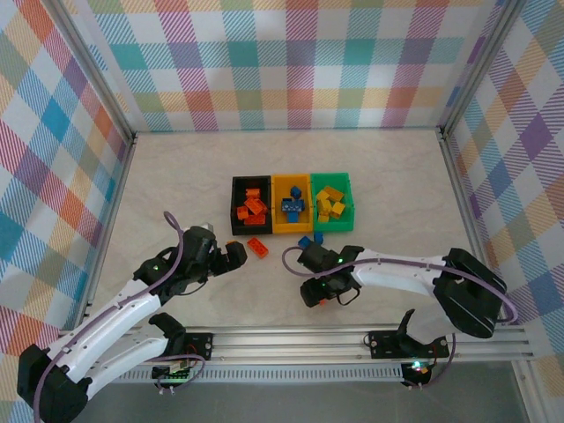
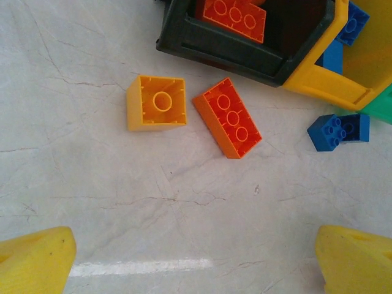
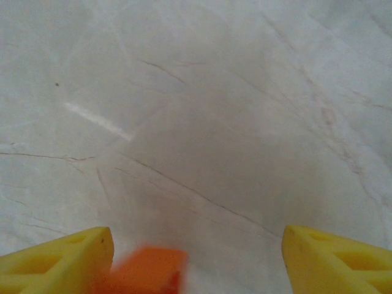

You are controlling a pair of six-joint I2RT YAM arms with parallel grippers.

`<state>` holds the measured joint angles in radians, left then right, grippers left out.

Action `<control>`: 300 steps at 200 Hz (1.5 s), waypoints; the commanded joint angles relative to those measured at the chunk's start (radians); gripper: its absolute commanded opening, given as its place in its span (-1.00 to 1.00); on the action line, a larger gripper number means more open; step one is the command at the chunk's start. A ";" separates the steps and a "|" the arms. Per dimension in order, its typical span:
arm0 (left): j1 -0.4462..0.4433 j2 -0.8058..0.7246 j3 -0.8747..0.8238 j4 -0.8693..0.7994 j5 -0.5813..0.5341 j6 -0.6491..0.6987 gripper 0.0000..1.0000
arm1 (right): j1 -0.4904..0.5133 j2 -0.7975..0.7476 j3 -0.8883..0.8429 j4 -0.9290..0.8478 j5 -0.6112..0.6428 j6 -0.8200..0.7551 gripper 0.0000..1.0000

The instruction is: Sort the legos into containers by color

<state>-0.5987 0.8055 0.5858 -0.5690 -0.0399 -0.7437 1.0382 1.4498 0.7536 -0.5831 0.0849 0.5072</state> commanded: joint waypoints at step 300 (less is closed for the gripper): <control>0.053 -0.039 -0.046 -0.004 -0.001 -0.012 1.00 | -0.020 0.141 0.443 0.046 0.049 -0.154 -0.43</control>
<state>-0.5655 0.8009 0.5594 -0.5453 -0.0086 -0.7444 1.0634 1.5024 1.0042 -0.6121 0.1345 0.4610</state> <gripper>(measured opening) 0.998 0.372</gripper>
